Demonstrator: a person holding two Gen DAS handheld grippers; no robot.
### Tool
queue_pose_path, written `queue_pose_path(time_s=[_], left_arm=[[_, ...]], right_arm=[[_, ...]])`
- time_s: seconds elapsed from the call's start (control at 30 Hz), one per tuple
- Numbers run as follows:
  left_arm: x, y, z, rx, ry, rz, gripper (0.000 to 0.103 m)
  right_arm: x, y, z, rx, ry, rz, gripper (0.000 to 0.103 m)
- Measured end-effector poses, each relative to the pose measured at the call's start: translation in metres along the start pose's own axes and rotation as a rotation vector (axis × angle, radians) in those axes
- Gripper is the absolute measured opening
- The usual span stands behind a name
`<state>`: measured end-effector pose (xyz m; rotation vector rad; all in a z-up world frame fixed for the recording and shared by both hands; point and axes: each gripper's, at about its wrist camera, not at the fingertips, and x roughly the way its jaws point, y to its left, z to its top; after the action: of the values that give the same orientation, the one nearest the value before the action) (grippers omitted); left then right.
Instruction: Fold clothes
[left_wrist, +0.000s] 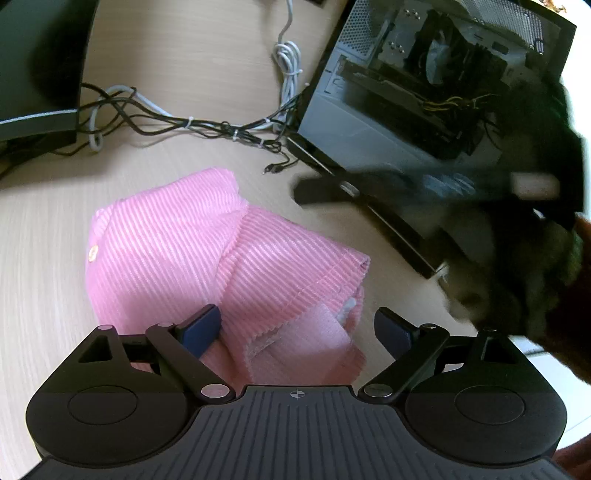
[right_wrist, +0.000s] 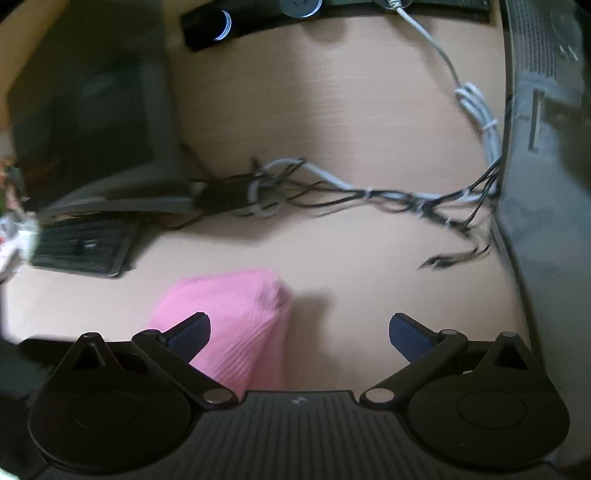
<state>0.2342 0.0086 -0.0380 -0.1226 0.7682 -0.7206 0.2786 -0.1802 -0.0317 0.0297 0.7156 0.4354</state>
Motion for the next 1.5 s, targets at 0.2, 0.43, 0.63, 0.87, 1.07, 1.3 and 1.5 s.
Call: queue_pose_path(time_s=[0.2,0.43,0.63,0.87,1.07,1.3,1.5], left_arm=[[-0.017,0.001,0.007,0.027,-0.009,-0.052,0.095],[0.006,0.02,0.03,0.009,0.027,-0.018,0.095],[0.05,0.046,0.059,-0.031,0.082,0.061,0.08],[0.097,0.072,0.082,-0.051,0.142,0.156,0.073],[0.101,0.076,0.077,-0.052,0.147,0.188,0.077],[0.042,0.059,0.045,-0.185,0.068,0.225,0.094],[-0.004,0.045,-0.004,-0.323,0.037,0.243,0.079]], right_arm=[[0.026,0.007,-0.04,-0.053,0.108,-0.171,0.103],[-0.002,0.005,-0.045,0.007,0.042,-0.173,0.103],[-0.039,0.038,-0.033,-0.064,-0.116,-0.085,0.103],[0.026,0.06,-0.064,-0.132,0.023,-0.205,0.103],[0.023,0.048,-0.052,-0.089,0.068,-0.151,0.103],[-0.013,-0.001,-0.029,0.195,0.017,0.059,0.103],[0.015,-0.015,-0.031,0.206,0.063,-0.071,0.084]])
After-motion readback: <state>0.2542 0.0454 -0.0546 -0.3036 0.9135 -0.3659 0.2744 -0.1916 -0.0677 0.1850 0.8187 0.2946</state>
